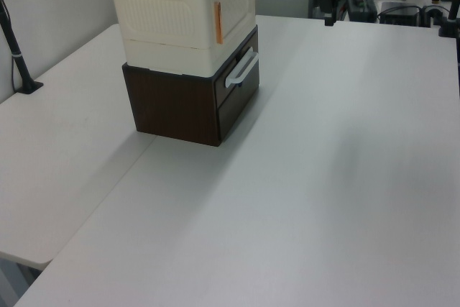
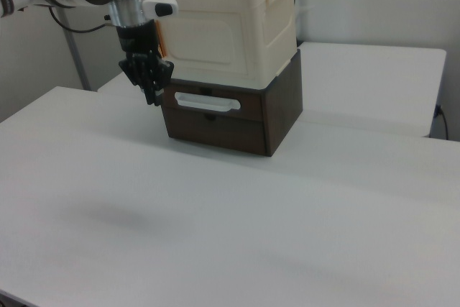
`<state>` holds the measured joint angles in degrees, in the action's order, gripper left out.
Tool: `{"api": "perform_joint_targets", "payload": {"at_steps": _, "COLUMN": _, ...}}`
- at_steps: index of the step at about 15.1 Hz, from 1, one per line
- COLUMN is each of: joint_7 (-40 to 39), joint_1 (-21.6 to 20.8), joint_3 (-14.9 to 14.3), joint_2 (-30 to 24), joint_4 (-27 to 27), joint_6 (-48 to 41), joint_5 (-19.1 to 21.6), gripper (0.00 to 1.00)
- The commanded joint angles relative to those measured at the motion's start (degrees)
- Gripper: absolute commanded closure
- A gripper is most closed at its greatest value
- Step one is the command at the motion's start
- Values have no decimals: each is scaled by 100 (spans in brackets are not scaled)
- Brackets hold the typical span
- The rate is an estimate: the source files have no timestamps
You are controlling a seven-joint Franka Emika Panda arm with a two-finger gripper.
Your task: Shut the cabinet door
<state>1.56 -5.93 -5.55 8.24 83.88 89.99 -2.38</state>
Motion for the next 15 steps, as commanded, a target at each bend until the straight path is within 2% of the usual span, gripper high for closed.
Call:
{"api": "perform_joint_targets", "payload": {"at_steps": 1, "joint_7": -339, "joint_1": -40, "joint_3": -25, "joint_2": -516, "joint_4": 611, "joint_6": 114, "joint_5": -96, "gripper": 75}}
{"api": "perform_joint_targets", "payload": {"at_steps": 2, "joint_7": -349, "joint_1": -22, "joint_3": -25, "joint_2": -534, "joint_4": 612, "joint_6": 167, "joint_5": -96, "gripper": 73}}
{"api": "perform_joint_targets", "payload": {"at_steps": 3, "joint_7": -332, "joint_1": -13, "joint_3": -25, "joint_2": -525, "joint_4": 603, "joint_6": 185, "joint_5": -96, "gripper": 60}}
{"api": "perform_joint_targets", "payload": {"at_steps": 4, "joint_7": -323, "joint_1": 4, "joint_3": -25, "joint_2": -525, "joint_4": 594, "joint_6": 185, "joint_5": -96, "gripper": 35}}
{"api": "perform_joint_targets", "payload": {"at_steps": 6, "joint_7": -323, "joint_1": 22, "joint_3": -34, "joint_2": -525, "joint_4": 585, "joint_6": 185, "joint_5": -105, "gripper": 0}}
{"api": "perform_joint_targets", "payload": {"at_steps": 15, "joint_7": -305, "joint_1": 39, "joint_3": -69, "joint_2": -534, "joint_4": 568, "joint_6": 282, "joint_5": -123, "gripper": 0}}
